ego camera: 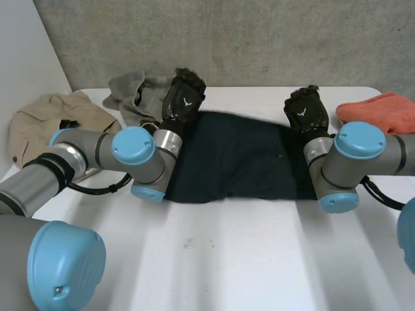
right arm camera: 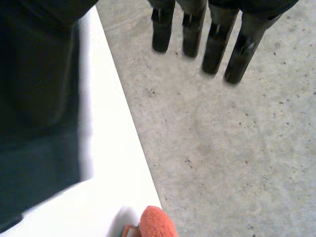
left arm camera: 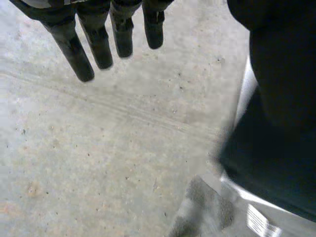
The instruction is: Fold the laundry.
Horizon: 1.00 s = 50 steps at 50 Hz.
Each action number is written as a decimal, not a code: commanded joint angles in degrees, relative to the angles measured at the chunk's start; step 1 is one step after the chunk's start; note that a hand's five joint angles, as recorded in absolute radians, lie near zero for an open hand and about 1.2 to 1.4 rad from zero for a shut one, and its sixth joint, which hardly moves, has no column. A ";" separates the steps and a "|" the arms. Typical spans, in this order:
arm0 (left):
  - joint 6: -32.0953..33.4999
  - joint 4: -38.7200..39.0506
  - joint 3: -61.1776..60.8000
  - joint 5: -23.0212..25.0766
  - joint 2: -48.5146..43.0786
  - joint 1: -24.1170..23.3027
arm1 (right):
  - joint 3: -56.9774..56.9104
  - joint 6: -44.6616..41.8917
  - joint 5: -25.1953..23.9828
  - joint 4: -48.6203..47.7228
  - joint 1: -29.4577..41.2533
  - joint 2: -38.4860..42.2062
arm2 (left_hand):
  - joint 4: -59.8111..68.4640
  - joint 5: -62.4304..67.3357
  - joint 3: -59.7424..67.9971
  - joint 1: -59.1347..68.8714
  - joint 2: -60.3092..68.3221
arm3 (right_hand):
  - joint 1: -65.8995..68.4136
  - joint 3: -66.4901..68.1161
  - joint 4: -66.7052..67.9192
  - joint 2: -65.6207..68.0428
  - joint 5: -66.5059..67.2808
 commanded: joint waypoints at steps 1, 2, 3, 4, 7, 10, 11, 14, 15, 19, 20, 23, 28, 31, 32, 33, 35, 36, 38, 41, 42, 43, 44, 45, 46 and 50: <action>-2.00 5.39 -4.25 -1.06 6.14 -0.71 | 0.00 5.27 0.06 1.67 0.07 -2.94 | -5.15 -5.81 -5.83 -1.84 -5.02 | -4.99 -9.41 -10.22 -8.65 -10.94; -2.62 5.57 -5.83 -1.41 7.63 -0.71 | 0.96 7.11 0.06 2.20 -0.01 -4.61 | -5.15 -5.81 -5.83 -1.84 -5.02 | -4.99 -9.41 -10.22 -8.65 -10.94; -3.32 5.66 -7.50 -1.85 9.22 -0.71 | 3.06 11.57 0.06 3.68 -0.28 -8.89 | -5.15 -5.81 -5.83 -1.84 -5.02 | -4.99 -9.41 -10.22 -8.65 -10.94; -4.89 5.75 -11.26 -2.55 12.62 -0.71 | 4.21 14.14 -0.03 4.83 -0.37 -11.46 | -5.15 -5.81 -5.83 -1.84 -5.02 | -4.99 -9.41 -10.22 -8.65 -10.94; -8.06 5.75 -18.90 -3.61 19.74 -0.98 | 8.16 23.35 -1.08 12.00 -0.89 -21.81 | -5.15 -5.81 -5.83 -1.84 -5.02 | -4.99 -9.41 -10.22 -8.65 -10.94; -11.14 5.40 -24.98 -4.40 24.42 -1.24 | 9.93 27.95 -2.83 19.06 -1.42 -25.54 | -5.15 -5.81 -5.83 -1.84 -5.02 | -4.99 -9.41 -10.22 -8.65 -10.94; -13.58 4.96 -29.01 -4.75 27.13 -1.59 | 10.72 29.79 -4.58 23.86 -2.47 -26.85 | -5.15 -5.81 -5.83 -1.84 -5.02 | -4.99 -9.41 -10.22 -8.65 -10.94; -18.25 4.61 -35.00 -5.02 31.19 -2.38 | 12.21 32.08 -7.92 33.97 -5.54 -27.39 | -5.15 -5.81 -5.83 -1.84 -5.02 | -4.99 -9.41 -10.22 -8.65 -10.94; -21.31 4.26 -37.98 -5.11 33.29 -2.65 | 12.74 32.35 -8.63 36.02 -6.25 -27.48 | -5.15 -5.81 -5.83 -1.84 -5.02 | -4.99 -9.41 -10.22 -8.65 -10.94; -28.96 2.76 -45.72 -4.85 38.92 -2.74 | 16.69 32.36 -10.22 41.74 -8.80 -27.48 | -5.15 -5.81 -5.83 -1.84 -5.02 | -4.99 -9.41 -10.22 -8.65 -10.94; -30.56 2.50 -47.14 -4.85 39.81 -2.65 | 17.40 32.44 -10.22 41.40 -9.07 -27.48 | -5.15 -5.81 -5.83 -1.84 -5.02 | -4.24 -8.66 -9.47 -7.91 -10.19; -33.29 2.14 -50.75 -4.76 41.22 -2.65 | 20.04 32.27 -10.22 37.63 -9.42 -26.87 | -5.15 -5.81 -5.83 -1.84 -5.02 | -1.38 -5.80 -6.61 -5.05 -7.33; -33.91 2.14 -54.53 -4.93 41.49 -2.74 | 21.81 30.08 -9.70 30.08 -9.42 -22.05 | -5.15 -5.81 -5.83 -1.84 -5.02 | 1.64 -2.77 -3.58 -2.02 -4.31; -33.91 2.14 -55.15 -4.93 41.40 -2.74 | 21.36 29.28 -9.69 28.05 -9.42 -19.67 | -5.15 -5.81 -5.83 -1.84 -5.02 | 5.01 0.59 -0.22 1.34 -0.95; -33.91 2.14 -55.24 -5.02 41.40 -2.65 | 20.84 28.76 -9.87 27.35 -9.42 -18.09 | -5.15 -5.81 -5.83 -1.84 -5.02 | 9.35 4.93 4.12 5.68 3.40; -34.00 2.23 -55.33 -5.02 41.31 -2.65 | 20.57 28.49 -9.87 27.16 -9.42 -17.38 | -5.15 -5.81 -5.83 -1.84 -5.02 | 12.89 8.47 7.66 9.22 6.94; -34.00 2.23 -55.41 -5.02 41.22 -2.47 | 19.35 27.62 -9.61 26.64 -9.51 -15.54 | -5.15 -5.81 -5.83 -1.84 -5.02 | 42.78 38.36 37.55 39.11 36.82; -34.00 2.23 -55.41 -5.11 41.22 -2.47 | 18.91 27.26 -9.43 26.55 -9.60 -15.09 | -5.15 -5.81 -5.83 -1.84 -5.02 | 63.18 58.77 57.96 59.52 57.23; -34.00 2.14 -55.50 -5.11 41.40 -2.47 | 18.99 26.65 -8.12 25.06 -10.65 -15.17 | -5.15 -5.81 -5.83 -1.84 -5.02 | 65.01 60.59 59.78 61.35 59.06; -34.00 2.06 -55.94 -5.11 41.75 -2.47 | 20.74 25.42 -5.58 22.43 -12.66 -17.27 | -5.15 -5.81 -5.83 -1.84 -5.02 | 65.01 60.59 59.78 61.35 59.06; -34.00 2.14 -56.46 -5.11 42.10 -2.39 | 21.27 24.63 -5.30 22.07 -12.85 -18.33 | -5.15 -5.81 -5.83 -1.84 -5.02 | 65.01 60.59 59.78 61.35 59.06; -34.00 2.14 -56.64 -5.11 42.19 -2.38 | 21.88 23.49 -4.95 21.89 -13.02 -19.56 | -5.15 -5.81 -5.83 -1.84 -5.02 | 65.01 60.59 59.78 61.35 59.06; -34.00 2.14 -56.82 -5.11 42.36 -2.38 | 22.50 22.00 -4.77 21.98 -13.37 -20.79 | -5.15 -5.81 -5.83 -1.84 -5.02 | 65.01 60.59 59.78 61.35 59.06; -34.00 2.14 -56.99 -5.11 42.63 -2.38 | 23.64 18.16 -4.16 21.98 -13.72 -22.80 | -5.15 -5.81 -5.83 -1.84 -5.02 | 65.01 60.59 59.78 61.35 59.06; -34.00 2.14 -57.26 -5.11 43.33 -2.38 | 24.17 15.94 -3.90 21.89 -13.99 -23.60 | -5.15 -5.81 -5.83 -1.84 -5.02 | 65.01 60.59 59.78 61.35 59.06; -34.09 2.23 -57.96 -5.11 43.86 -2.38 | 26.11 4.34 -3.63 21.10 -15.92 -25.11 | -5.15 -5.81 -5.83 -1.84 -5.02 | 65.01 60.59 59.78 61.35 59.06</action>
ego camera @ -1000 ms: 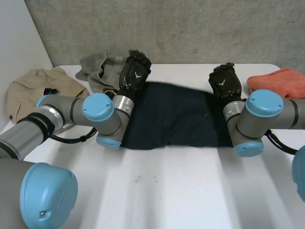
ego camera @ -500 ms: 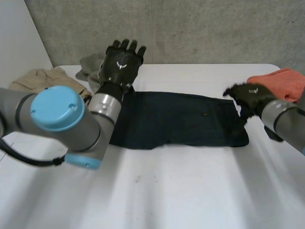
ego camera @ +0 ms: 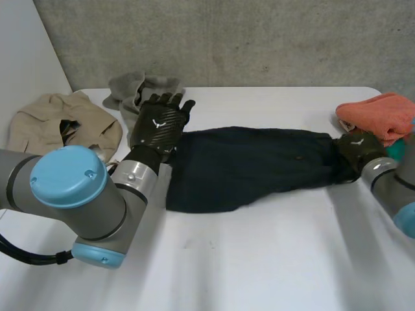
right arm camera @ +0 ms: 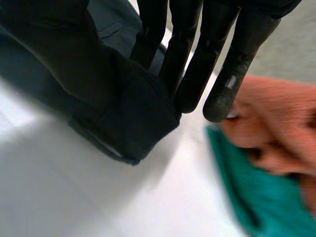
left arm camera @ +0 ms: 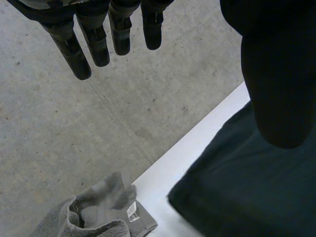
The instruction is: Fold the laundry.
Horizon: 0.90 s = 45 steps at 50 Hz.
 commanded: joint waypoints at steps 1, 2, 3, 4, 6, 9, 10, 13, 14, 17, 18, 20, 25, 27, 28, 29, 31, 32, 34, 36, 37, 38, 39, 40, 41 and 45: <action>-0.10 0.09 -1.24 0.00 1.37 0.10 | 3.43 -17.85 1.11 -1.22 -2.97 -4.70 | -1.64 -2.68 -2.08 -0.98 -1.73 | 26.40 13.27 11.95 12.51 15.72; -0.18 0.09 -1.24 0.00 1.37 0.10 | 3.00 -21.18 1.11 -2.01 -2.80 -4.78 | -1.64 -2.68 -2.08 -0.98 -1.73 | 26.40 13.27 11.95 12.51 15.72; -0.18 0.09 -1.24 0.00 1.37 0.10 | 2.82 -22.25 0.76 -2.45 -2.54 -4.96 | -1.64 -2.68 -2.08 -0.98 -1.73 | 26.40 13.27 11.95 12.51 15.72; -0.18 0.09 -1.24 0.00 1.37 0.10 | 2.47 -23.22 0.32 -3.24 -1.92 -5.13 | -1.64 -2.68 -2.08 -0.98 -1.73 | 26.40 13.27 11.95 12.51 15.72; -0.18 0.09 -1.24 -0.08 1.46 0.10 | 1.16 -23.76 -1.16 -6.21 2.44 -5.66 | -1.64 -2.68 -2.08 -0.98 -1.73 | 26.40 13.27 11.95 12.51 15.72; -0.18 0.09 -1.32 -0.08 1.72 0.10 | -0.52 -24.02 -5.28 -10.43 8.95 -5.75 | -1.64 -2.68 -2.08 -0.98 -1.73 | 26.40 13.27 11.95 12.51 15.72; -0.27 0.01 -1.33 -0.08 2.07 0.19 | -0.79 -24.11 -6.79 -11.50 10.63 -5.49 | -1.64 -2.68 -2.08 -0.98 -1.73 | 26.40 13.27 11.95 12.51 15.72; -0.27 0.01 -1.50 -0.08 2.60 0.19 | -0.53 -24.64 -14.23 -15.09 15.99 -4.70 | -1.64 -2.68 -2.08 -0.98 -1.73 | 26.40 13.27 11.95 12.51 15.72; -0.27 0.01 -1.50 -0.08 2.86 0.19 | -0.35 -24.64 -16.01 -15.81 17.14 -4.44 | -1.64 -2.68 -2.08 -0.98 -1.73 | 26.40 13.27 11.95 12.51 15.72; -0.27 0.01 -1.50 -0.08 3.13 0.36 | -0.35 -24.99 -23.03 -16.52 22.14 -1.11 | -1.64 -2.68 -2.08 -0.98 -1.73 | 26.40 13.27 11.95 12.51 15.72; -0.27 0.01 -1.50 -0.17 3.22 0.80 | -0.35 -25.08 -24.63 -16.43 23.38 -0.05 | -1.64 -2.68 -2.08 -0.98 -1.73 | 26.40 13.27 11.95 12.51 15.72; -0.36 0.01 -1.50 -0.26 3.30 1.07 | -0.17 -25.34 -27.27 -16.52 25.32 1.97 | -1.64 -2.68 -2.08 -0.98 -1.73 | 26.40 13.27 11.95 12.51 15.72; -0.36 0.01 -0.89 -0.96 3.57 1.24 | -0.53 -23.68 -28.69 -16.52 27.17 4.10 | -1.64 -2.68 -2.08 -0.98 -1.73 | 1.48 -11.65 -12.97 -12.41 -9.20; -0.36 0.01 -0.27 -0.96 3.57 1.24 | -0.52 -22.01 -27.81 -16.60 27.52 3.92 | -1.64 -2.68 -2.08 -0.98 -1.73 | -32.26 -45.39 -46.71 -46.16 -42.95; -0.36 0.01 -0.10 -0.96 3.66 1.24 | -0.52 -20.61 -27.11 -16.61 27.44 3.74 | -1.64 -2.68 -2.08 -0.98 -1.73 | -42.40 -55.53 -56.85 -56.30 -53.09; -0.36 0.09 0.25 -0.96 3.66 1.24 | -0.61 -15.90 -25.45 -16.43 27.09 3.04 | -1.64 -2.68 -2.08 -0.98 -1.73 | -43.60 -56.73 -58.05 -57.49 -54.28; -0.36 -0.08 1.83 -1.05 3.57 1.24 | -0.87 -8.16 -22.98 -16.52 26.82 1.11 | -1.64 -2.68 -2.08 -0.98 -1.73 | -43.60 -56.73 -58.05 -57.49 -54.28; -0.36 -0.08 2.45 -1.05 3.57 1.16 | -0.96 -3.42 -21.75 -16.60 26.65 -0.29 | -1.64 -2.68 -2.08 -0.98 -1.73 | -43.60 -56.73 -58.05 -57.49 -54.28; -0.53 -0.26 4.38 -1.31 3.48 0.98 | -0.96 11.61 -17.45 -16.69 26.30 -5.12 | -1.64 -2.68 -2.08 -0.98 -1.73 | -43.60 -56.73 -58.05 -57.49 -54.28; -1.15 -0.87 6.05 -1.49 2.78 0.89 | -1.40 21.11 -14.37 -16.61 25.77 -7.50 | -1.64 -2.68 -2.08 -0.98 -1.73 | -43.60 -56.73 -58.05 -57.49 -54.28; -1.93 -2.18 8.06 -1.49 2.26 0.80 | -1.84 29.07 -11.84 -16.00 24.72 -8.81 | -1.64 -2.68 -2.08 -0.98 -1.73 | -43.60 -56.73 -58.05 -57.49 -54.28; -2.64 -3.15 9.12 -1.49 1.73 0.63 | -2.10 32.28 -11.03 -15.56 24.10 -9.09 | -1.64 -2.68 -2.08 -0.98 -1.73 | -43.60 -56.73 -58.05 -57.49 -54.28; -3.60 -4.64 10.53 -1.40 0.77 0.54 | -2.45 34.49 -10.15 -14.59 23.31 -9.09 | -1.64 -2.68 -2.08 -0.98 -1.73 | -43.60 -56.73 -58.05 -57.49 -54.28; -4.31 -5.78 11.58 -1.40 -0.20 0.45 | -2.98 35.73 -9.36 -13.37 22.61 -9.00 | -1.64 -2.68 -2.08 -0.98 -1.73 | -43.60 -56.73 -58.05 -57.49 -54.28; -6.32 -9.10 14.29 -1.14 -2.47 0.36 | -4.55 36.00 -8.74 -9.96 21.30 -8.74 | -1.64 -2.68 -2.08 -0.98 -1.73 | -43.60 -56.73 -58.05 -57.49 -54.28; -10.02 -18.76 22.72 -0.96 -8.54 -1.03 | -12.09 33.29 -8.65 0.93 19.62 -5.16 | -1.59 -2.64 -2.03 -0.94 -1.69 | -43.60 -56.73 -58.05 -57.49 -54.28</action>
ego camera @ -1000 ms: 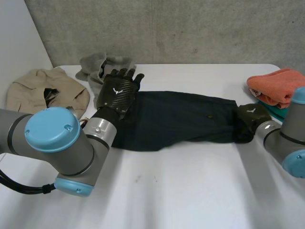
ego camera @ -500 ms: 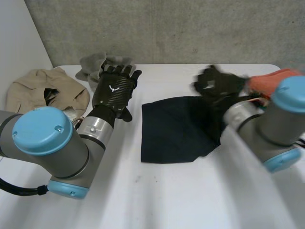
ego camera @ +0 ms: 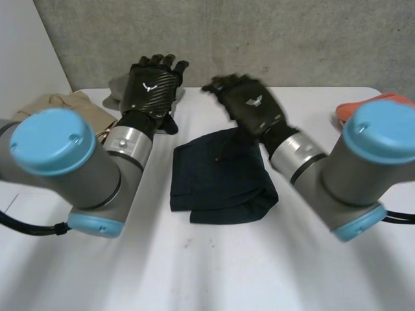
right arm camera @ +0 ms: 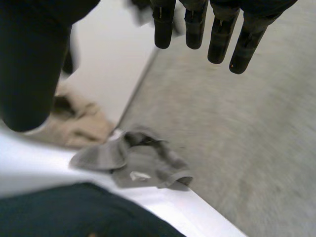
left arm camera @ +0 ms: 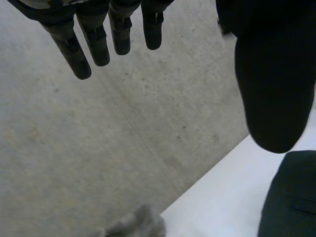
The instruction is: Fold the laundry.
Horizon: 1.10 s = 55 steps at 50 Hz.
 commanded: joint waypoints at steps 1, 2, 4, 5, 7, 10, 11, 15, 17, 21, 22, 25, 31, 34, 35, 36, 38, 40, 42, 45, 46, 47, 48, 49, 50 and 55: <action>-7.16 -16.15 14.66 0.38 -10.63 -1.95 | -11.47 4.48 3.21 17.26 -4.25 4.29 | -1.54 -2.61 -1.92 -0.94 -1.62 | -1.44 -2.36 -3.50 -2.87 -3.75; -7.34 -17.74 16.25 0.38 -11.95 -2.13 | -13.58 3.96 3.21 19.63 -4.25 5.87 | -1.54 -2.61 -1.92 -0.94 -1.62 | -1.44 -2.36 -3.50 -2.87 -3.75; -7.43 -21.68 20.11 0.30 -15.45 -2.48 | -19.45 2.82 3.30 25.94 -4.25 10.61 | -1.59 -2.66 -1.97 -0.98 -1.67 | -1.44 -2.36 -3.50 -2.87 -3.75; -7.43 -22.84 21.00 0.30 -16.35 -2.48 | -21.31 2.55 3.30 27.90 -4.25 12.12 | -1.59 -2.66 -1.97 -0.98 -1.67 | -1.44 -2.36 -3.50 -2.87 -3.75; -7.43 -24.60 22.50 0.21 -17.76 -2.57 | -24.31 2.46 3.21 30.98 -4.25 14.67 | -1.59 -2.66 -1.97 -0.98 -1.67 | -1.44 -2.36 -3.50 -2.87 -3.75; -7.43 -26.36 23.56 0.03 -19.34 -2.57 | -28.01 2.37 3.12 34.24 -4.25 18.19 | -1.59 -2.66 -1.97 -0.98 -1.67 | -1.44 -2.36 -3.50 -2.87 -3.75; -7.51 -26.45 23.56 -0.14 -19.34 -2.57 | -28.80 2.37 3.03 34.25 -4.25 19.07 | -1.59 -2.66 -1.97 -0.98 -1.67 | -1.44 -2.36 -3.50 -2.87 -3.75; -7.69 -26.98 23.21 -0.32 -19.34 -2.40 | -29.86 2.37 3.03 35.03 -3.63 19.69 | -1.59 -2.66 -1.97 -0.98 -1.67 | -1.44 -2.36 -3.50 -2.87 -3.75; -7.69 -27.07 22.51 -0.32 -19.17 -2.31 | -30.12 2.37 2.68 35.39 -3.46 19.43 | -1.59 -2.66 -1.97 -0.98 -1.67 | -1.44 -2.36 -3.50 -2.87 -3.75; -7.60 -26.89 20.48 -0.23 -18.73 -1.96 | -30.56 2.37 2.59 36.71 -2.40 19.51 | -1.59 -2.66 -1.97 -0.98 -1.67 | -1.44 -2.36 -3.50 -2.87 -3.75; -7.51 -26.81 20.22 -0.23 -18.55 -1.96 | -30.82 2.37 2.86 36.88 -1.97 19.86 | -1.59 -2.66 -1.97 -0.98 -1.67 | -1.44 -2.36 -3.50 -2.87 -3.75; -7.51 -26.80 20.13 -0.23 -18.47 -1.96 | -31.96 1.93 3.38 37.23 -0.47 21.44 | -1.59 -2.66 -1.97 -0.98 -1.67 | -1.44 -2.36 -3.50 -2.87 -3.75; -7.43 -26.63 20.13 -0.14 -18.90 -2.04 | -36.61 -4.37 8.64 39.86 -0.29 26.80 | -1.59 -2.66 -1.97 -0.98 -1.67 | -1.44 -2.36 -3.50 -2.87 -3.75; -7.34 -26.54 20.13 0.03 -19.08 -2.22 | -37.59 -8.17 11.11 40.22 -0.64 27.95 | -1.59 -2.66 -1.97 -0.98 -1.67 | -1.44 -2.36 -3.50 -2.87 -3.75; -7.25 -26.54 20.13 0.21 -19.17 -2.31 | -37.94 -10.61 12.16 40.22 -1.08 28.39 | -1.59 -2.66 -1.97 -0.98 -1.67 | -1.44 -2.36 -3.50 -2.87 -3.75; -7.25 -26.54 20.13 0.38 -19.26 -2.31 | -38.03 -11.33 12.44 40.22 -1.26 28.48 | -1.59 -2.66 -1.97 -0.98 -1.67 | -1.36 -2.28 -3.43 -2.79 -3.68; -7.16 -26.45 20.13 0.47 -19.34 -2.31 | -38.03 -13.26 13.14 40.22 -2.65 28.74 | -1.59 -2.66 -1.97 -0.98 -1.67 | -0.85 -1.77 -2.92 -2.28 -3.17; -7.16 -26.37 20.13 0.56 -19.43 -2.40 | -37.86 -13.80 13.14 40.22 -3.45 28.83 | -1.59 -2.66 -1.97 -0.98 -1.67 | -0.85 -1.77 -2.92 -2.28 -3.17; -7.08 -26.37 20.39 0.65 -19.61 -2.40 | -37.33 -14.06 12.97 40.22 -4.07 28.48 | -1.59 -2.66 -1.97 -0.98 -1.67 | -0.85 -1.77 -2.92 -2.28 -3.17; -7.07 -26.28 21.27 0.82 -20.83 -2.57 | -36.63 -14.33 12.70 40.31 -4.07 28.13 | -1.59 -2.66 -1.97 -0.98 -1.67 | -0.85 -1.77 -2.92 -2.28 -3.17; -7.07 -26.28 21.71 0.82 -21.27 -2.57 | -35.84 -14.33 12.27 40.23 -4.16 27.78 | -1.59 -2.66 -1.97 -0.98 -1.67 | -0.85 -1.77 -2.92 -2.28 -3.17; -7.07 -26.36 22.50 0.82 -22.32 -2.66 | -35.40 -14.42 12.18 40.14 -4.25 27.60 | -1.59 -2.66 -1.97 -0.98 -1.67 | -0.85 -1.77 -2.92 -2.28 -3.17; -7.07 -26.37 22.94 0.82 -22.85 -2.75 | -34.96 -14.42 12.17 40.14 -4.33 27.25 | -1.59 -2.66 -1.97 -0.98 -1.67 | -0.85 -1.77 -2.92 -2.28 -3.17; -6.99 -26.37 23.29 0.82 -23.47 -2.83 | -34.52 -14.42 12.17 40.05 -4.33 27.07 | -1.59 -2.66 -1.97 -0.98 -1.67 | -0.85 -1.77 -2.92 -2.28 -3.17; -6.99 -26.45 23.73 0.82 -23.91 -2.92 | -33.82 -14.59 12.17 39.70 -4.33 26.72 | -1.54 -2.62 -1.92 -0.94 -1.62 | -1.01 -1.93 -3.08 -2.45 -3.33; -5.24 -26.80 25.40 0.82 -26.55 -2.92 | -32.85 -16.52 12.09 38.64 -4.42 27.25 | -1.04 -2.11 -1.42 -0.43 -1.12 | -1.02 -1.94 -3.08 -2.45 -3.33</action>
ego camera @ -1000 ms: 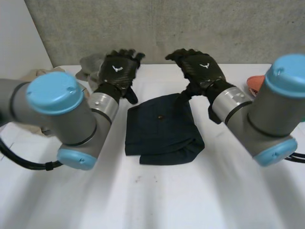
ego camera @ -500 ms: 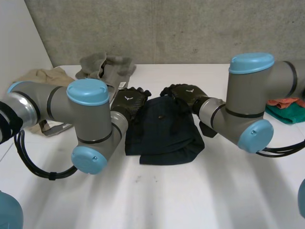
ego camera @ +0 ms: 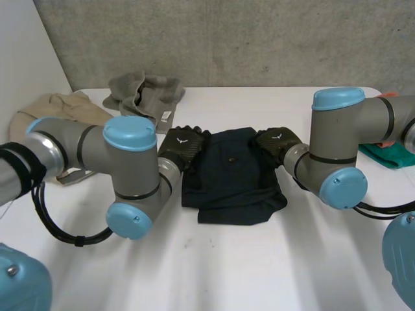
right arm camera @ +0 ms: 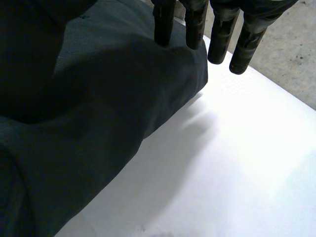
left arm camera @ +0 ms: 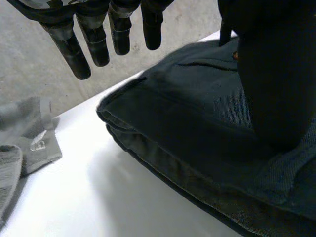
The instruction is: Fold the laundry.
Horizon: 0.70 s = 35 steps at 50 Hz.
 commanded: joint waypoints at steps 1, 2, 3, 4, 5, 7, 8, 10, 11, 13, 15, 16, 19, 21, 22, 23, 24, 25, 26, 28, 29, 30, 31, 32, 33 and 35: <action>2.06 -0.42 2.38 -0.01 -3.61 -0.17 | 2.23 -2.12 -0.33 -1.37 -0.01 0.02 | -1.04 -2.11 -1.42 -0.43 -1.12 | 0.28 -1.94 -3.08 -2.44 -3.35; 2.33 -0.42 2.29 -0.01 -3.69 -0.17 | 2.32 -2.56 -0.25 -1.38 -0.01 0.11 | -0.87 -1.94 -1.25 -0.26 -0.95 | 0.28 -1.94 -3.08 -2.44 -3.35; 2.68 -0.42 2.29 -0.01 -3.70 -0.17 | 2.67 -3.44 -0.16 -1.55 -0.01 0.37 | -0.70 -1.77 -1.08 -0.10 -0.78 | 0.28 -1.94 -3.08 -2.44 -3.35; 3.12 -0.42 2.29 -0.10 -3.70 -0.17 | 2.76 -3.88 -0.16 -1.55 -0.01 0.46 | -0.70 -1.77 -1.08 -0.09 -0.78 | 0.28 -1.94 -3.08 -2.44 -3.35; 3.29 -0.51 2.37 -0.10 -3.70 -0.17 | 2.67 -4.06 -0.07 -1.64 -0.01 0.46 | -0.70 -1.77 -1.08 -0.09 -0.78 | 0.28 -1.94 -3.08 -2.44 -3.35; 3.56 -0.60 2.46 -0.18 -3.70 -0.17 | 2.76 -4.50 -0.07 -1.64 -0.01 0.29 | -0.70 -1.77 -1.08 -0.09 -0.78 | 0.28 -1.94 -3.08 -2.44 -3.35; 3.65 -0.60 2.46 -0.18 -3.35 -0.17 | 2.76 -4.67 -0.07 -1.64 -0.01 0.11 | -0.70 -1.77 -1.08 -0.09 -0.78 | 0.28 -1.94 -3.08 -2.44 -3.35; 3.65 -0.77 2.46 -0.27 -2.73 -0.17 | 2.76 -4.33 -0.07 -1.90 -0.01 -0.50 | -0.70 -1.77 -1.08 -0.09 -0.78 | 0.28 -1.94 -3.08 -2.44 -3.35; 3.56 -1.12 2.29 -0.27 -1.16 -0.25 | 2.84 -3.89 -0.07 -2.34 0.17 -1.72 | -0.70 -1.77 -1.08 -0.09 -0.78 | -0.05 -2.27 -3.42 -2.78 -3.68; 3.30 -1.30 1.85 -0.19 0.95 -0.17 | 3.46 -3.53 -0.07 -2.95 0.34 -3.83 | -1.03 -2.11 -1.41 -0.43 -1.12 | -0.14 -2.36 -3.50 -2.86 -3.77; 3.12 -1.39 0.80 0.25 4.80 0.01 | 5.55 -2.75 -0.07 -4.96 0.60 -7.95 | -1.20 -2.28 -1.58 -0.60 -1.28 | -0.14 -2.36 -3.50 -2.86 -3.77; 3.12 -1.39 0.27 0.43 6.22 0.18 | 6.96 -2.39 -0.07 -6.28 0.69 -9.63 | -1.20 -2.28 -1.58 -0.60 -1.29 | -0.14 -2.36 -3.50 -2.86 -3.77; 2.95 -1.39 -2.53 2.00 11.92 0.27 | 13.37 -2.04 -0.07 -11.56 0.69 -15.96 | -1.37 -2.44 -1.75 -0.77 -1.45 | -0.14 -2.36 -3.50 -2.86 -3.77; 2.59 -1.47 -4.21 3.41 14.84 0.45 | 17.94 -2.48 -0.16 -14.28 0.61 -19.73 | -1.37 -2.45 -1.75 -0.77 -1.45 | -0.14 -2.36 -3.50 -2.86 -3.77; 2.42 -1.56 -5.09 4.38 16.33 0.53 | 22.05 -2.56 -0.16 -16.56 0.78 -22.36 | -1.37 -2.45 -1.75 -0.77 -1.45 | -0.14 -2.36 -3.50 -2.86 -3.77; 1.98 -1.65 -6.75 7.26 19.13 0.71 | 23.75 -2.48 -0.24 -17.36 0.96 -23.35 | -1.37 -2.45 -1.75 -0.77 -1.45 | -0.14 -2.36 -3.50 -2.86 -3.77; 1.80 -1.74 -7.37 8.50 20.11 0.80 | 26.20 -2.39 -0.24 -18.42 1.13 -24.23 | -1.21 -2.28 -1.59 -0.60 -1.29 | -0.14 -2.36 -3.50 -2.86 -3.77; 1.54 -2.00 -8.25 10.17 21.25 0.89 | 28.05 -2.30 -0.33 -19.12 1.13 -24.93 | -1.04 -2.11 -1.42 -0.43 -1.12 | -0.14 -2.36 -3.50 -2.86 -3.77; 1.28 -2.35 -9.04 11.93 22.40 0.89 | 32.25 -2.48 -0.33 -20.96 1.22 -26.24 | -1.04 -2.11 -1.42 -0.43 -1.12 | -0.14 -2.36 -3.50 -2.86 -3.77; 0.92 -4.37 -10.89 17.29 25.56 1.67 | 37.01 -2.57 -0.42 -23.16 1.31 -27.22 | -1.03 -2.11 -1.41 -0.43 -1.12 | -0.14 -2.36 -3.50 -2.86 -3.77; 0.75 -5.16 -11.33 19.05 26.36 1.94 | 38.95 -2.65 -0.42 -24.13 1.31 -27.48 | -1.04 -2.11 -1.42 -0.43 -1.12 | -0.14 -2.36 -3.50 -2.86 -3.77; 0.66 -5.95 -11.77 20.72 27.23 2.46 | 42.80 -2.74 -0.51 -26.58 1.31 -27.92 | -1.04 -2.11 -1.42 -0.43 -1.12 | -0.14 -2.36 -3.50 -2.86 -3.77; 0.22 -7.44 -12.64 24.13 28.63 3.69 | 44.58 -2.92 -0.77 -27.99 1.40 -28.01 | -1.04 -2.11 -1.42 -0.43 -1.12 | -0.14 -2.36 -3.50 -2.86 -3.77; -0.04 -8.15 -13.00 25.64 29.17 4.22 | 46.16 -3.18 -1.12 -29.57 1.57 -28.10 | -1.04 -2.11 -1.42 -0.43 -1.12 | -0.14 -2.36 -3.50 -2.86 -3.77; -0.22 -8.76 -13.44 27.13 29.70 4.84 | 47.65 -3.44 -1.56 -31.24 1.92 -28.10 | -1.04 -2.11 -1.42 -0.43 -1.12 | -0.14 -2.36 -3.50 -2.86 -3.77; -1.10 -9.73 -14.23 30.92 30.67 5.72 | 51.35 -4.50 -2.53 -36.51 3.67 -27.49 | -1.04 -2.11 -1.42 -0.43 -1.12 | -0.14 -2.36 -3.50 -2.86 -3.77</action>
